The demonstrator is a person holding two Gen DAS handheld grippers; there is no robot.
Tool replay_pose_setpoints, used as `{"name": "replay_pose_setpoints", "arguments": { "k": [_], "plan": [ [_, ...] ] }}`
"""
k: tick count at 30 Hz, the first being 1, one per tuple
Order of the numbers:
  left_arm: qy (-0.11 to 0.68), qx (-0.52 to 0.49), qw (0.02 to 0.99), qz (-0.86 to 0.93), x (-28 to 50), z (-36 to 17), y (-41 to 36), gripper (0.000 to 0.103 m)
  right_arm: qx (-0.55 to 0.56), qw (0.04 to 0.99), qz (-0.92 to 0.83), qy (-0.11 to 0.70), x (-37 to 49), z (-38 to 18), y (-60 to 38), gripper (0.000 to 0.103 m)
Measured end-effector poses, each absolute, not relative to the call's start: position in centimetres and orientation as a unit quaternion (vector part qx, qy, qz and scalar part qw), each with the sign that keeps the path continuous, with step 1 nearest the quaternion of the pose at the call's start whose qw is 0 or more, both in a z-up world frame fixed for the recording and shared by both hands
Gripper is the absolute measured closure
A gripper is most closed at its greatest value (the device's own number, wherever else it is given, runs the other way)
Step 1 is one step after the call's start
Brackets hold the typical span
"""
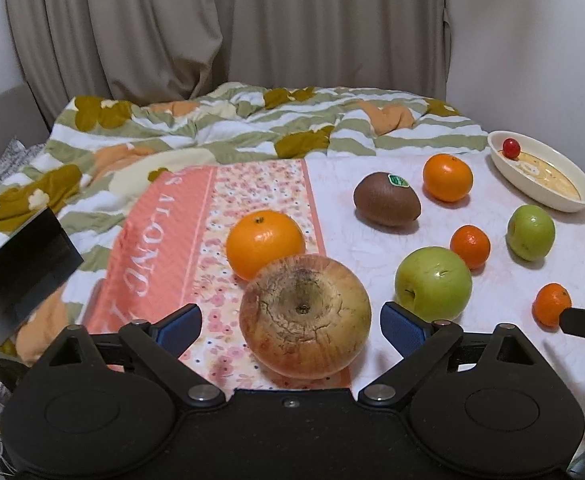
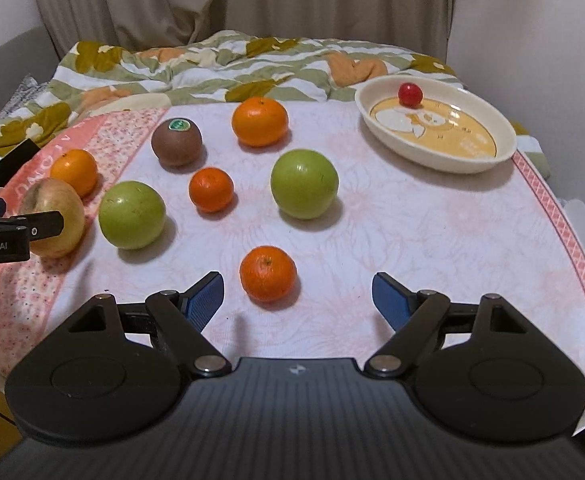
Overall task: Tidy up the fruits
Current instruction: 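Grasp the large yellowish apple with the left tool while the right tool grasps a mandarin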
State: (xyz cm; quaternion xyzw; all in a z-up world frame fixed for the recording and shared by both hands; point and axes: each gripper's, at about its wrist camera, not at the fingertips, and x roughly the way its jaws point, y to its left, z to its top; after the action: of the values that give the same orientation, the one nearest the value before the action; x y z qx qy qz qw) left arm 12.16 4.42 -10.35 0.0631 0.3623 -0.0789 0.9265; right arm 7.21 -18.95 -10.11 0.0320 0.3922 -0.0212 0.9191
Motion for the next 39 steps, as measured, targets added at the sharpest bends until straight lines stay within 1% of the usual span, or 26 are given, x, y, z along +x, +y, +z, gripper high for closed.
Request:
{"name": "replay_pose_setpoints", "arguments": {
  "k": [1, 5, 7, 8, 10, 13, 17, 19, 23, 24, 25, 26, 32, 39],
  "plan": [
    [0.366, 0.061, 0.925, -0.082, 12.4, -10.5, 4.4, 0.012, 0.030, 0.919, -0.022, 0.393, 7.4, -10.3, -18.8, 0.008],
    [0.378, 0.057, 0.920, -0.089, 13.0, -11.1, 4.5, 0.014, 0.024, 0.918, -0.026, 0.395, 7.7, -10.8, -18.5, 0.009],
    [0.382, 0.054, 0.917, -0.100, 13.1, -11.3, 4.5, 0.022, 0.024, 0.918, -0.025, 0.395, 7.9, -11.0, -18.4, 0.009],
    [0.383, 0.052, 0.916, -0.105, 13.2, -11.3, 4.5, 0.023, 0.023, 0.918, -0.024, 0.396, 8.0, -11.0, -18.4, 0.009],
    [0.382, 0.056, 0.917, -0.106, 13.2, -11.3, 4.4, 0.024, 0.023, 0.917, -0.021, 0.398, 8.2, -11.2, -18.3, 0.014],
    [0.382, 0.054, 0.916, -0.105, 13.1, -11.2, 4.3, 0.024, 0.022, 0.915, -0.017, 0.402, 8.6, -11.4, -18.1, 0.018],
    [0.382, 0.051, 0.917, -0.106, 13.0, -11.2, 4.5, 0.024, 0.017, 0.915, -0.014, 0.403, 9.0, -11.6, -17.8, 0.021],
    [0.383, 0.049, 0.916, -0.106, 12.9, -11.2, 4.6, 0.024, 0.017, 0.915, -0.013, 0.404, 9.2, -11.6, -17.8, 0.025],
    [0.382, 0.049, 0.916, -0.109, 12.7, -11.2, 4.9, 0.024, 0.019, 0.915, -0.012, 0.402, 9.4, -11.7, -17.6, 0.030],
    [0.382, 0.050, 0.916, -0.110, 12.6, -11.2, 4.9, 0.024, 0.021, 0.915, -0.010, 0.403, 9.5, -11.8, -17.6, 0.034],
    [0.382, 0.051, 0.916, -0.111, 12.5, -11.2, 5.0, 0.024, 0.021, 0.914, -0.008, 0.404, 9.6, -11.8, -17.5, 0.044],
    [0.382, 0.051, 0.916, -0.111, 12.3, -11.2, 5.1, 0.024, 0.020, 0.913, -0.001, 0.407, 9.6, -11.8, -17.4, 0.051],
    [0.378, 0.046, 0.918, -0.110, 11.4, -10.7, 5.4, 0.024, 0.010, 0.916, -0.003, 0.402, 9.3, -11.0, -17.2, 0.052],
    [0.365, 0.034, 0.924, -0.105, 9.7, -8.2, 5.3, 0.024, 0.011, 0.920, -0.002, 0.393, 8.3, -8.6, -18.0, 0.052]
  ]
}}
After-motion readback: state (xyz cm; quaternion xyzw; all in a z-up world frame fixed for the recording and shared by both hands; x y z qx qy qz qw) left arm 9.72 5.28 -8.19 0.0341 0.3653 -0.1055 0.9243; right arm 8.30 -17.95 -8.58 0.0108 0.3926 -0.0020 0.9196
